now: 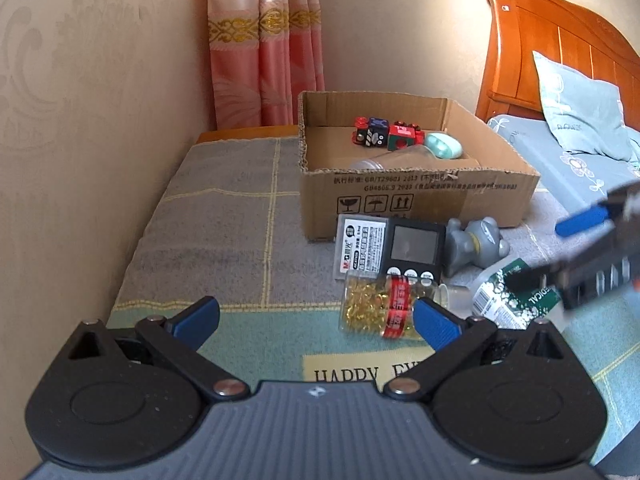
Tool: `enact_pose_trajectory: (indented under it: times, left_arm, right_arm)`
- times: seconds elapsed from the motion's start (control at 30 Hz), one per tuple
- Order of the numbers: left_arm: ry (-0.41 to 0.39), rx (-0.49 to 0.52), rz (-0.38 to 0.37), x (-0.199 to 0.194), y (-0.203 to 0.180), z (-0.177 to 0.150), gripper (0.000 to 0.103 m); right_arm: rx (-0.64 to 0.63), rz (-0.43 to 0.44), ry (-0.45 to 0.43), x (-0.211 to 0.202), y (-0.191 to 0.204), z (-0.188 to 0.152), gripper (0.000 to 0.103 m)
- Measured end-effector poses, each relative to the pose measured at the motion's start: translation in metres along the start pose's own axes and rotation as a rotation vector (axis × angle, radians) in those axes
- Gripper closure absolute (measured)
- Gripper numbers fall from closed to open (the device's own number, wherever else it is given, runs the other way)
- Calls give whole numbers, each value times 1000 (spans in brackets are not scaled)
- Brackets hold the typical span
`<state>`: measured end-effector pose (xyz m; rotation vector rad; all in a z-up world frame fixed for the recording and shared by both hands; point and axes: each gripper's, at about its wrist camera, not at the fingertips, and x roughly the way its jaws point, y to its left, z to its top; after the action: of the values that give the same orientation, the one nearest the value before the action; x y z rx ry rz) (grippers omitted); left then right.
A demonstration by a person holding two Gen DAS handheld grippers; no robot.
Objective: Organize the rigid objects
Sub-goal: 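Move the right gripper to the white MEDICAL bottle while the left approaches the capsule jar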
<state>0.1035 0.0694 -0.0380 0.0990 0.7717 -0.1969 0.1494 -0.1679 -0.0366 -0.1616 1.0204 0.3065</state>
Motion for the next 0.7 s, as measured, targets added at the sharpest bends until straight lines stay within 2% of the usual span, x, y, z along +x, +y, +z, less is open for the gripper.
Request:
enact_pose_trajectory:
  times: [0.17, 0.33, 0.53, 0.7]
  left_arm:
    - [-4, 10, -16, 0, -4, -2, 1]
    - [9, 34, -43, 4, -13, -4, 1]
    - [40, 81, -98, 13, -27, -13, 1]
    - [98, 110, -132, 28, -37, -21, 1]
  right_arm:
    - [-43, 15, 40, 6, 20, -27, 0]
    - [-51, -30, 66, 12, 25, -44, 0]
    - [-2, -59, 72, 8, 5, -62, 0]
    - [83, -45, 78, 3, -24, -74, 0]
